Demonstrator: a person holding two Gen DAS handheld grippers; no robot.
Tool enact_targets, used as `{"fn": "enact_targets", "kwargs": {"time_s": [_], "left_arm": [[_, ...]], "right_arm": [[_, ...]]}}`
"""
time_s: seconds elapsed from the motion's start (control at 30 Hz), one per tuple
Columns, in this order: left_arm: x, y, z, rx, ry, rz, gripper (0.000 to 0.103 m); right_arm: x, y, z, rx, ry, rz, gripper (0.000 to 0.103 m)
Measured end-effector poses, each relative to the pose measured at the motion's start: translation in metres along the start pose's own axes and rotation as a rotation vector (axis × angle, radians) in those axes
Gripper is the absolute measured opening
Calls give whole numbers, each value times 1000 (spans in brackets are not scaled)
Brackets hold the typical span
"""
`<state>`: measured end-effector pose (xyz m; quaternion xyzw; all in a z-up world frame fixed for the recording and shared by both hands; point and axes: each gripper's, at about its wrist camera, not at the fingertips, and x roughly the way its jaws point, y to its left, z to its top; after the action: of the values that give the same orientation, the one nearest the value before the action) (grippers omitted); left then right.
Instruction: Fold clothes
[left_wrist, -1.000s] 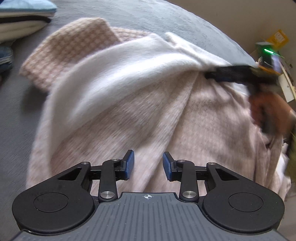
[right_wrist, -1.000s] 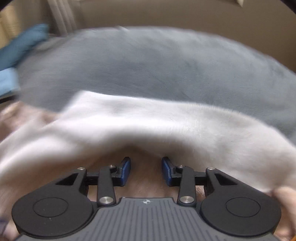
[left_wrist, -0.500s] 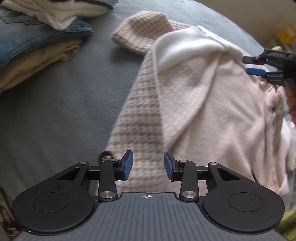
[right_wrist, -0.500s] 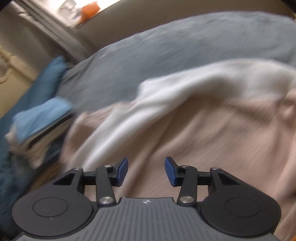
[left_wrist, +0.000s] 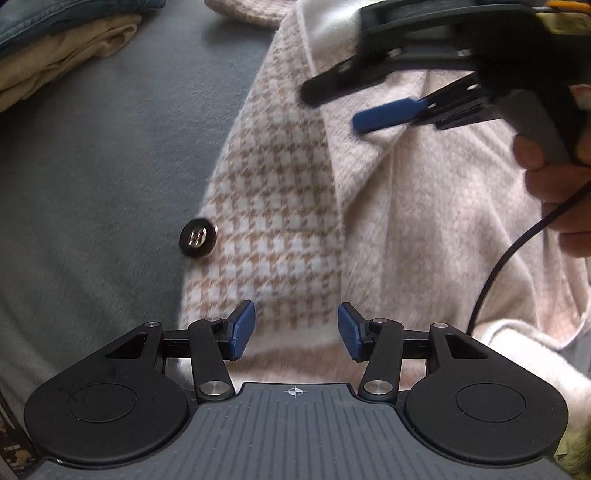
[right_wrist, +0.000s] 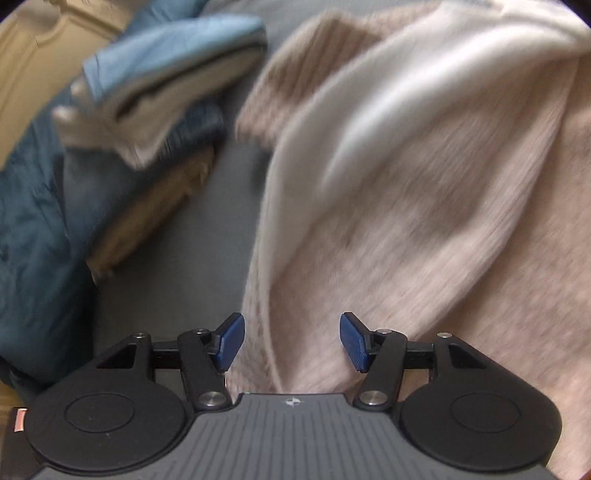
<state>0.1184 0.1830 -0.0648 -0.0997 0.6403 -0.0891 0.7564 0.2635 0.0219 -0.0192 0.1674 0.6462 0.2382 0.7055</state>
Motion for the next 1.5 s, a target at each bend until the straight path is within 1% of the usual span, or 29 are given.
{"fn": "enact_targets", "kwargs": {"time_s": [0.1,0.2,0.27,0.33,0.43,0.53,0.63,0.7,0.8,0.87,0.9,0.97,1.0,1.1,1.17,1.2,1.23,1.27,1.4,1.43,1.47,1.5], "left_arm": [[2,4,-1,6,-1,4,50],[6,7,-1,-4,7,6,50],[7,8,-3,-2,6,8,50],[7,8,-6,-5,3,-2,50],[9,12,-9,-43,0,-31,51],[13,15,-12,-69,-19,-40,52],[16,9,-17,-39,-62,-28,53],[18,5,-23,-15,-100,-24,56],[23,-4,-34,27,-176,-16,60],[28,-13,-42,68,-232,6,61],[29,-18,-47,88,-259,25,62],[32,-29,-57,124,-312,66,63],[32,-35,-62,138,-338,87,63],[29,-46,-75,167,-381,156,60],[20,-49,-80,161,-394,186,51],[15,-52,-82,148,-401,183,47],[10,-55,-85,139,-411,175,42],[5,-58,-85,135,-422,166,40],[-23,-87,-91,159,-507,97,38],[-26,-96,-94,170,-522,78,32],[-29,-104,-97,181,-538,59,29],[-30,-112,-99,185,-540,30,24]], "right_arm": [[13,10,-7,-52,28,-1,59],[18,12,-11,-66,37,-4,48],[18,9,-13,-58,38,7,29],[18,7,-16,-62,31,27,23],[21,2,-21,-83,38,60,22],[24,-4,-25,-106,48,95,22],[30,-9,-33,-147,40,138,22],[30,-12,-39,-160,10,166,22],[29,-17,-49,-166,-45,209,15],[28,-20,-55,-169,-82,237,12],[27,-22,-58,-171,-101,251,11],[26,-25,-65,-175,-137,280,6],[26,-27,-68,-177,-156,294,5],[10,-24,-85,-167,-231,309,5],[-4,-23,-97,-158,-275,301,4],[-12,-22,-103,-153,-295,295,4],[-19,-22,-108,-145,-314,291,4],[-28,-24,-112,-132,-334,288,4],[-71,-33,-127,-86,-435,258,4],[-82,-35,-131,-81,-460,245,4],[-92,-39,-135,-77,-483,230,4],[-102,-43,-141,-71,-504,215,4]]}}
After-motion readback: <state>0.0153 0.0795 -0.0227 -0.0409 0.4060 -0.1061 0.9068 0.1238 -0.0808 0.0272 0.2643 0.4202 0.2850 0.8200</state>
